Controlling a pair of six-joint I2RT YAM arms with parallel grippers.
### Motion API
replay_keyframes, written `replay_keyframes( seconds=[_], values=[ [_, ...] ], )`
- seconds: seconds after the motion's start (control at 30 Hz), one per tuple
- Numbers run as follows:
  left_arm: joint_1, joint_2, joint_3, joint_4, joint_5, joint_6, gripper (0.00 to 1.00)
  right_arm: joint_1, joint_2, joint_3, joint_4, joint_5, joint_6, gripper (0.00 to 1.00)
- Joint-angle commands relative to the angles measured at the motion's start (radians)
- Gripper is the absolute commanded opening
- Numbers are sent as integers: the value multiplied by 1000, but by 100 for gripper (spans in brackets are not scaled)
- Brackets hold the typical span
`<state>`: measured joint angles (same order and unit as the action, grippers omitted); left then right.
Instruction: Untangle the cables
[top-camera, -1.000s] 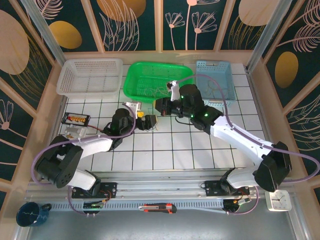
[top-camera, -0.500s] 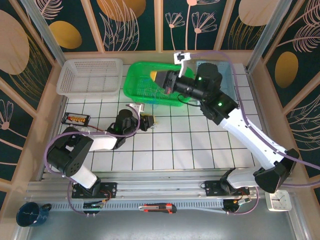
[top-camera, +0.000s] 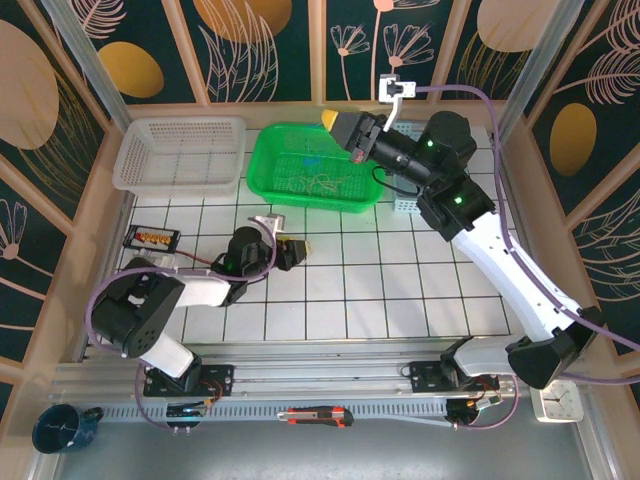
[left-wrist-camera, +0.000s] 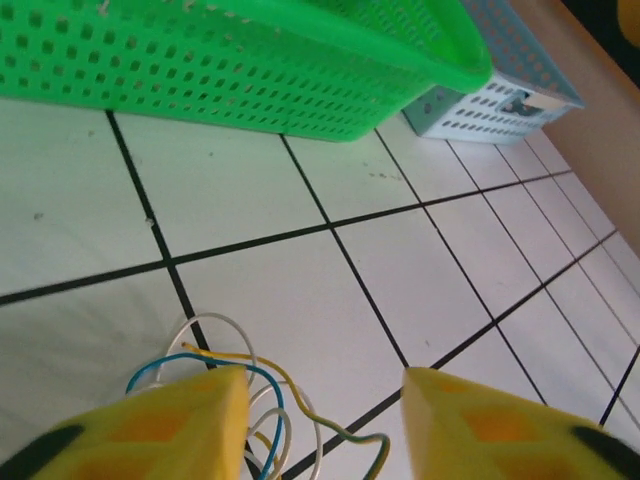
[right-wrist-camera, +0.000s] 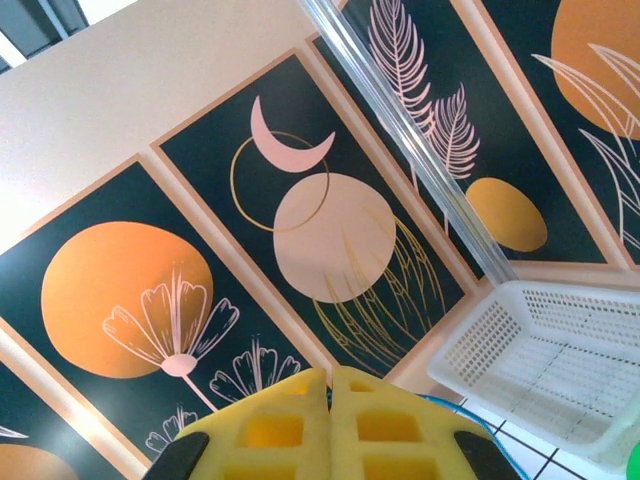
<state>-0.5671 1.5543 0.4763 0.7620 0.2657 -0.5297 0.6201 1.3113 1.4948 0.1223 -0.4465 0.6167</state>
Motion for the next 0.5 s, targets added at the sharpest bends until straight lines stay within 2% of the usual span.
replay_keyframes(
  seconds=[0.0,0.2,0.47],
  values=[
    [-2,-68,-13,12,20,-6,62,-15,-37,-33,52,-12,19,0],
    [-2,-192,-33,-40,23,0,82,-22,-47,-120,67,-24,34,0],
    [-2,-344,-4,-82,69,6,90,-22,-57,-251,81,-26,41,0]
  ],
)
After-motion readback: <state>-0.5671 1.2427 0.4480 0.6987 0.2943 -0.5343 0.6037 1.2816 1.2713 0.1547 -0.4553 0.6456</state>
